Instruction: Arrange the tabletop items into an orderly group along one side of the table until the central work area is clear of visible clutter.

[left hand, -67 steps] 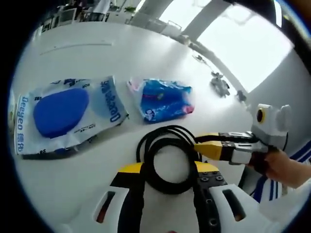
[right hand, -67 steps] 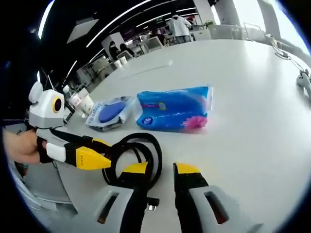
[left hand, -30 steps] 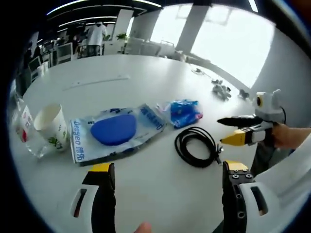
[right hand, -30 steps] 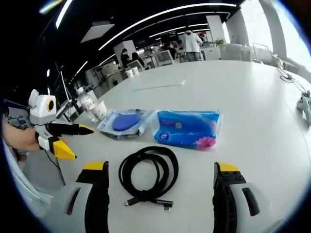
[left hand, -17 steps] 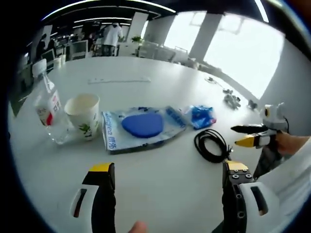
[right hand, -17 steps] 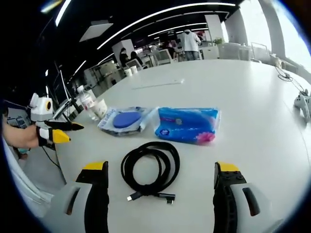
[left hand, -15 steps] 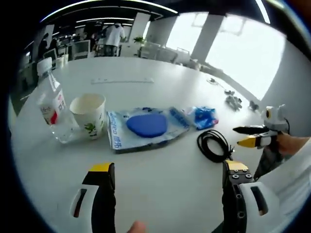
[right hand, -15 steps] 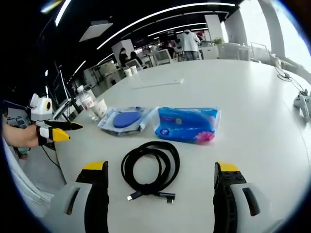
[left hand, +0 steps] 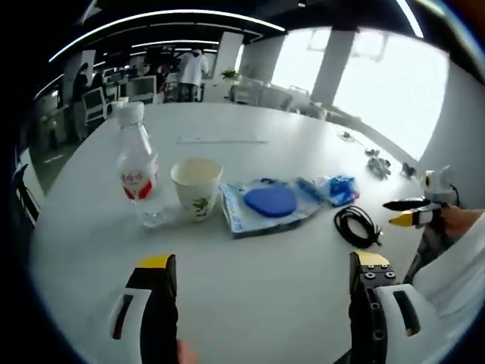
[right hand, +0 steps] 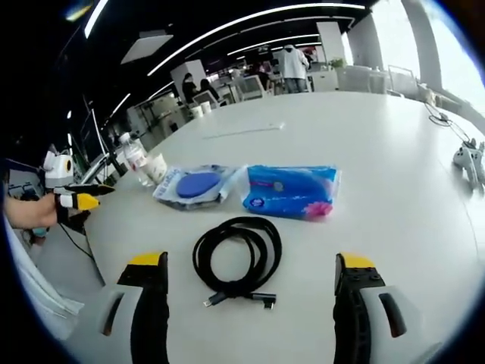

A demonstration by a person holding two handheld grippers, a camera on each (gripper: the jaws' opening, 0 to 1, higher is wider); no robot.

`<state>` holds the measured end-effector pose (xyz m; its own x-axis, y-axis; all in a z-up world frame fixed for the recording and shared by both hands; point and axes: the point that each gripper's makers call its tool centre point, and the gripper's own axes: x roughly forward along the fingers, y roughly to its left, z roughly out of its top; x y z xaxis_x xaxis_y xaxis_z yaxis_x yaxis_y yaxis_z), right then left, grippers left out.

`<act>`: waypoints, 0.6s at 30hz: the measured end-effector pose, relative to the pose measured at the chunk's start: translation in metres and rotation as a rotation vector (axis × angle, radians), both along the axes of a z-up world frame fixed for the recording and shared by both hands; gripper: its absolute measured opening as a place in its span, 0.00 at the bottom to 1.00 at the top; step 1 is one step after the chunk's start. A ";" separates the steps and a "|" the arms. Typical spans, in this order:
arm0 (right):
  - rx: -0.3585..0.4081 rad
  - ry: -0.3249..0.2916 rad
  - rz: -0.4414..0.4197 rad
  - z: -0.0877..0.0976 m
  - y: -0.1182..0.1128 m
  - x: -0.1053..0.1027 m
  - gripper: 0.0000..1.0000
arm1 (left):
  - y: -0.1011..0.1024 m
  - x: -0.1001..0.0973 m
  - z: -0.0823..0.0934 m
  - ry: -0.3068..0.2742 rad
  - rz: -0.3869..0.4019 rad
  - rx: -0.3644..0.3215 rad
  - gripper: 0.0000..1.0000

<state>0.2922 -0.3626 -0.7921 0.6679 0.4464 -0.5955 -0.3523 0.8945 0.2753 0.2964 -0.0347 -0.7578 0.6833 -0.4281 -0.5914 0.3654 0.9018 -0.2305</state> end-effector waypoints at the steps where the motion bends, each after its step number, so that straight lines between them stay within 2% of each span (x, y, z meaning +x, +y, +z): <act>1: -0.002 -0.002 -0.002 0.001 -0.001 -0.001 0.90 | 0.002 -0.001 0.000 0.000 0.004 0.001 0.93; 10: -0.011 -0.002 -0.005 0.006 -0.003 -0.008 0.91 | 0.019 -0.012 -0.001 0.008 0.020 -0.002 0.97; 18: -0.016 -0.001 -0.014 0.007 -0.005 -0.016 0.92 | 0.042 -0.024 -0.002 0.016 0.039 0.003 0.97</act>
<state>0.2764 -0.3680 -0.7854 0.6747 0.4274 -0.6017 -0.3404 0.9036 0.2601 0.2723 0.0074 -0.7598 0.6901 -0.3995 -0.6035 0.3264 0.9160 -0.2332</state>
